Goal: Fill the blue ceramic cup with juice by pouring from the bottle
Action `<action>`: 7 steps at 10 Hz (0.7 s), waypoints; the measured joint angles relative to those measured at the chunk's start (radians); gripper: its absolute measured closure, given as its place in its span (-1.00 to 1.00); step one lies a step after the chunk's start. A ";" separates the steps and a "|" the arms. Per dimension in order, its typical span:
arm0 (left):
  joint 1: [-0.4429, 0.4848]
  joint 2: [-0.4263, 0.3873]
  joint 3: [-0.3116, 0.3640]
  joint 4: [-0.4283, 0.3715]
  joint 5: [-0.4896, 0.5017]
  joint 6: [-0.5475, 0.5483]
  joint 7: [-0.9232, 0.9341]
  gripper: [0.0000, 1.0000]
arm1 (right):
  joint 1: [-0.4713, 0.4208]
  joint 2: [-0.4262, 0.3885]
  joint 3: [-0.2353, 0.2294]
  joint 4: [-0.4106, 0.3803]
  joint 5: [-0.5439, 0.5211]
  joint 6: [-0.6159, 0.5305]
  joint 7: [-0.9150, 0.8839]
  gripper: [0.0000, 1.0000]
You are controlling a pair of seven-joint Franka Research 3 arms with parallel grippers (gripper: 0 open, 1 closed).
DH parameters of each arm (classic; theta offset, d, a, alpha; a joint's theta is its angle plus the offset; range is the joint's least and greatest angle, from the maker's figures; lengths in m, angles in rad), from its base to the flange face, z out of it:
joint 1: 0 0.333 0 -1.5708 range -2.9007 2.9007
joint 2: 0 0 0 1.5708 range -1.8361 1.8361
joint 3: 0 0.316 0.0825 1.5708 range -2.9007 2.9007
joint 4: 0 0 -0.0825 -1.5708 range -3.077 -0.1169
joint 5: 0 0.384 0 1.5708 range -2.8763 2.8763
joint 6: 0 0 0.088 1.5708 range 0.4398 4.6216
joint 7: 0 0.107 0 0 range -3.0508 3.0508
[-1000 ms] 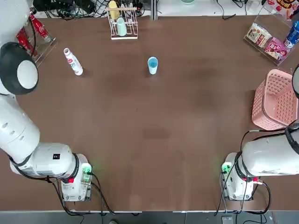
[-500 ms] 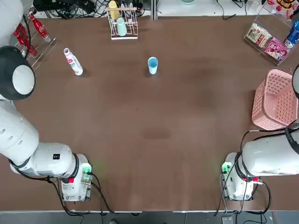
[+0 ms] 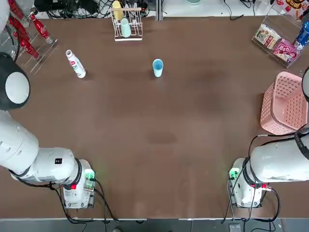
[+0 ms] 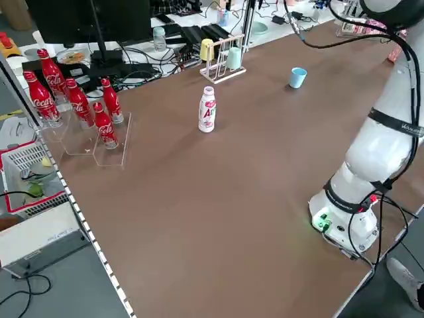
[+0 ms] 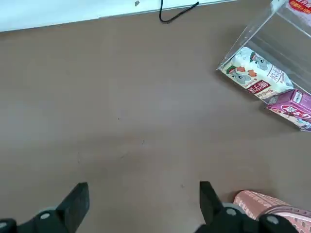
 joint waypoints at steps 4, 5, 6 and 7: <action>0.043 -0.031 -0.001 0.019 0.000 -0.038 -0.051 -0.99 | 0.000 0.000 0.000 0.000 0.000 0.009 0.000 -1.00; 0.042 -0.035 -0.003 0.019 0.000 -0.043 -0.056 -0.99 | 0.000 0.000 0.000 0.000 0.000 0.010 0.000 -1.00; 0.042 -0.035 -0.005 0.019 0.001 -0.044 -0.056 -1.00 | 0.000 0.000 0.000 0.000 0.000 0.011 0.000 -1.00; 0.041 -0.035 -0.005 0.019 0.001 -0.045 -0.057 -1.00 | 0.000 0.000 0.000 0.000 0.000 0.012 0.000 -1.00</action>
